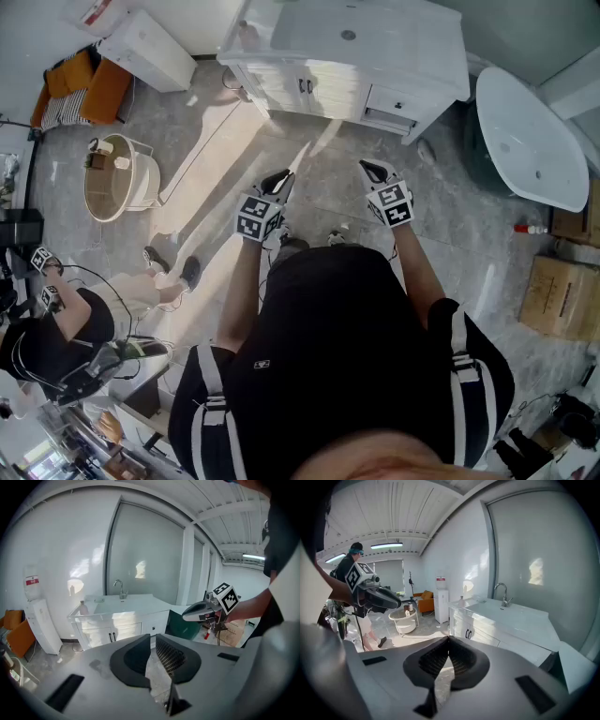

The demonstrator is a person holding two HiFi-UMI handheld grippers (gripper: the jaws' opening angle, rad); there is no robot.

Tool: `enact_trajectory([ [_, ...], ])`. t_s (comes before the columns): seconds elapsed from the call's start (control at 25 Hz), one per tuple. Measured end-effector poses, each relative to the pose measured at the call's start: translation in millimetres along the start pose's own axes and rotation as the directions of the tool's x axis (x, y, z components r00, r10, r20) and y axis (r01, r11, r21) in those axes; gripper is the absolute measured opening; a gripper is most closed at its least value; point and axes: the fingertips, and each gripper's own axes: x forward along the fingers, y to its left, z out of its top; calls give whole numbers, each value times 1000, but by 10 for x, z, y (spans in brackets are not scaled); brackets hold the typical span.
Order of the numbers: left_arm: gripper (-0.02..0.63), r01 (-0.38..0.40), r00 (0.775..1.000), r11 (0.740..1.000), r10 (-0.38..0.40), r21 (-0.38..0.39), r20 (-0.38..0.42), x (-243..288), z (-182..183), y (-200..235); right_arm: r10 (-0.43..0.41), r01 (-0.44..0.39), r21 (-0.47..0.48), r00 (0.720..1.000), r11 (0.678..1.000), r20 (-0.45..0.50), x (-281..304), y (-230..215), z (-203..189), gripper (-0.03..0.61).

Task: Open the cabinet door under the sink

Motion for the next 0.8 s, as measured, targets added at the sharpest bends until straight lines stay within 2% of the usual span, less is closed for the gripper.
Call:
enact_trajectory([
  [0.48, 43, -44, 999, 998, 45, -35, 21, -39, -9, -35, 49, -49, -5, 999, 999, -18, 8, 28, -66, 60],
  [0.6, 43, -40, 999, 999, 41, -33, 17, -28, -14, 12, 62, -63, -21, 998, 998, -20, 108, 60, 4, 60],
  [0.8, 43, -40, 999, 997, 43, -73, 33, 11, 5, 269, 63, -64, -33, 998, 997, -23, 368, 110, 215, 60],
])
